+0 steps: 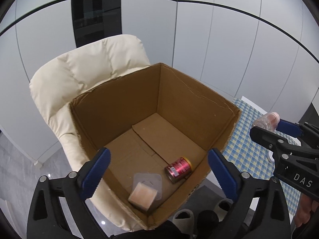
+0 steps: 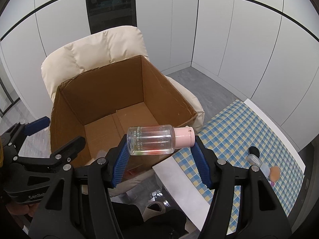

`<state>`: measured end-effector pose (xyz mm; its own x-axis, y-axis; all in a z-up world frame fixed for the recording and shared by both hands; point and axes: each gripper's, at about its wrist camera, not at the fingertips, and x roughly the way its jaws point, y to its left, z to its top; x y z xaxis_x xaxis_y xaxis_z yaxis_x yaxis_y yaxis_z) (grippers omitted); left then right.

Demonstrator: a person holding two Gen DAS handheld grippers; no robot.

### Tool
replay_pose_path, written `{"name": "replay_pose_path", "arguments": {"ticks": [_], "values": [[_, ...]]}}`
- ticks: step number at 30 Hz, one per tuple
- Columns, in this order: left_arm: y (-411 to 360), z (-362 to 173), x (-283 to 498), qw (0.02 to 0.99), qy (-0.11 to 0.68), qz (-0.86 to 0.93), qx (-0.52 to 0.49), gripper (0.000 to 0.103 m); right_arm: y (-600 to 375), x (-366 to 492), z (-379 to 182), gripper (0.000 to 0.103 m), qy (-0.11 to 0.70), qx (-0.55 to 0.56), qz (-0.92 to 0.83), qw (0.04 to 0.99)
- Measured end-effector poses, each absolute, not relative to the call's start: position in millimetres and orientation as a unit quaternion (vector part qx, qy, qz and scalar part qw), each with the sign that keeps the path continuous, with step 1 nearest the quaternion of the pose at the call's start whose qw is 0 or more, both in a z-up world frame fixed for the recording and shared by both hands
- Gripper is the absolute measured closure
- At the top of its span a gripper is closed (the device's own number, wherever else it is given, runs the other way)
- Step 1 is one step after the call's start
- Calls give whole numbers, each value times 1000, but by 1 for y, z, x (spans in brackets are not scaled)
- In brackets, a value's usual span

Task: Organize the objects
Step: 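Lower the clear bottle into the cardboard box and open the right tool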

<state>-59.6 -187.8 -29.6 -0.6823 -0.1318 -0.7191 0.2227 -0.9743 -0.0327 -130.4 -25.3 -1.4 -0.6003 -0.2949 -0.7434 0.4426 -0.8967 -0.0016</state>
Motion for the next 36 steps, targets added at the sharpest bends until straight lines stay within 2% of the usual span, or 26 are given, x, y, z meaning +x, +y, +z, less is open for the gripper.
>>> {"name": "replay_pose_path", "arguments": {"ticks": [2, 36], "values": [[-193, -29, -58, 104, 63, -915, 384, 0, -28, -130, -2, 40, 94, 396, -889, 210], [-267, -27, -17, 156, 105, -908, 374, 0, -107, -123, -8, 39, 134, 394, -875, 247]]}}
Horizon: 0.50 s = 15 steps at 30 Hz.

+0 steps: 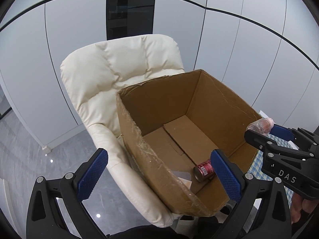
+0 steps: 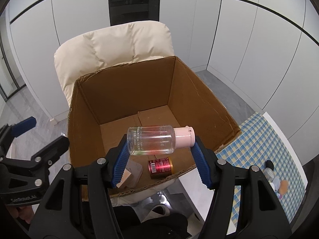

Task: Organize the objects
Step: 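Lower the clear bottle into the cardboard box and open the right tool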

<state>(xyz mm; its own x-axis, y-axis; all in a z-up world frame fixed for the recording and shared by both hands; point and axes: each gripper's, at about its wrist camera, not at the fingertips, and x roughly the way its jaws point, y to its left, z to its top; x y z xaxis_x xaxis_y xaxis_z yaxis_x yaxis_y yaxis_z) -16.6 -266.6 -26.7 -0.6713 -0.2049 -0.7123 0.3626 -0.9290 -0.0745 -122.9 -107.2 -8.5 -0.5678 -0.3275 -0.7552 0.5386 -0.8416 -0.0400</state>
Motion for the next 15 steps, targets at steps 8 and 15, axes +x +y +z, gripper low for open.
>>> {"name": "replay_pose_path", "arguments": {"ticks": [8, 15], "values": [[-275, -26, -11, 163, 111, -906, 373, 1, -116, -122, -11, 36, 137, 396, -873, 248], [-274, -27, -11, 163, 113, -906, 373, 1, -111, -126, -9, 5, 131, 392, -880, 232]]}}
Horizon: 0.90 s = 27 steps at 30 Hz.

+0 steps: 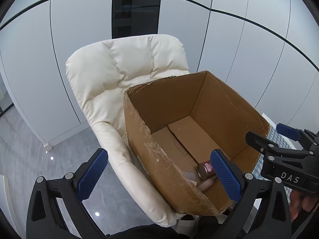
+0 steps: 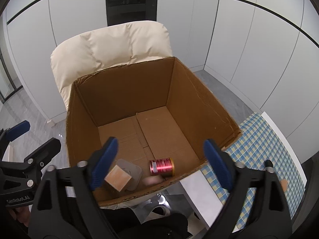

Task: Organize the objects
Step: 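Lower the clear bottle into the cardboard box and open the right tool, then withdraw both tools from the box toward the cosmetics on the checked cloth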

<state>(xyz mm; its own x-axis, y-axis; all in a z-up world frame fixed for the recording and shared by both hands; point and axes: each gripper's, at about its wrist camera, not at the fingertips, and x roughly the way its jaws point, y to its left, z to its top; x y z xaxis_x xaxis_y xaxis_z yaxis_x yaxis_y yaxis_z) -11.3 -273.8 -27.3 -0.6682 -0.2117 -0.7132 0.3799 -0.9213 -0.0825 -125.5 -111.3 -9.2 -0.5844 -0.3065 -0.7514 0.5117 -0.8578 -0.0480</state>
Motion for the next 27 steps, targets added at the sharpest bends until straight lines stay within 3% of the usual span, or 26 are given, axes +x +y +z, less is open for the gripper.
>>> {"name": "replay_pose_path", "arguments": {"ticks": [3, 27], "values": [[-271, -28, -12, 162, 108, -907, 374, 1, -108, -128, -7, 0, 126, 390, -884, 225], [-262, -27, -25, 163, 111, -907, 371, 1, -85, -135, -3, 0, 93, 394, -885, 231]]}}
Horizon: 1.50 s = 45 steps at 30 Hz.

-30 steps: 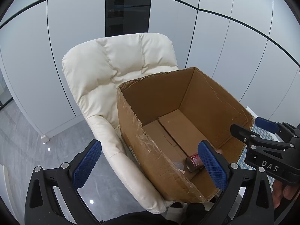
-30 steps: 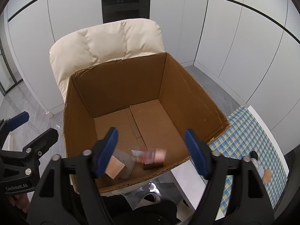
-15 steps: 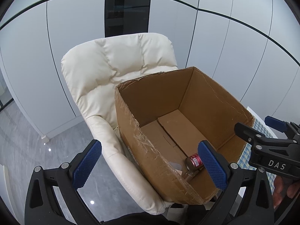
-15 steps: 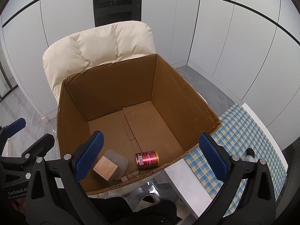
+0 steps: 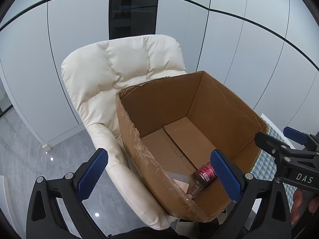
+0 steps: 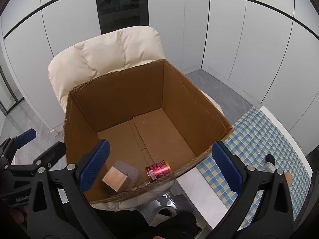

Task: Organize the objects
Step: 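Withdraw both tools from the box toward the cosmetics on the checked cloth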

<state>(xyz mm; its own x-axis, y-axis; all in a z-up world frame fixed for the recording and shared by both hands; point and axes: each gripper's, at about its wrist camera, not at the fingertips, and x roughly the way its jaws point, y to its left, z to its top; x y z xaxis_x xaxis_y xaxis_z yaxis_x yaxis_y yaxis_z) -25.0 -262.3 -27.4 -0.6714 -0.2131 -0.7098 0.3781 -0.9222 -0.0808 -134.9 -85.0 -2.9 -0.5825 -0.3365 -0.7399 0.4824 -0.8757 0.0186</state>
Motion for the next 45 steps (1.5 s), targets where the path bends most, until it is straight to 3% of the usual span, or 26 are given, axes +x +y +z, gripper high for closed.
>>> {"name": "replay_pose_path", "arguments": {"ticks": [45], "values": [[-176, -29, -70, 93, 84, -919, 375, 1, 24, -145, -2, 0, 49, 402, -901, 157]]}}
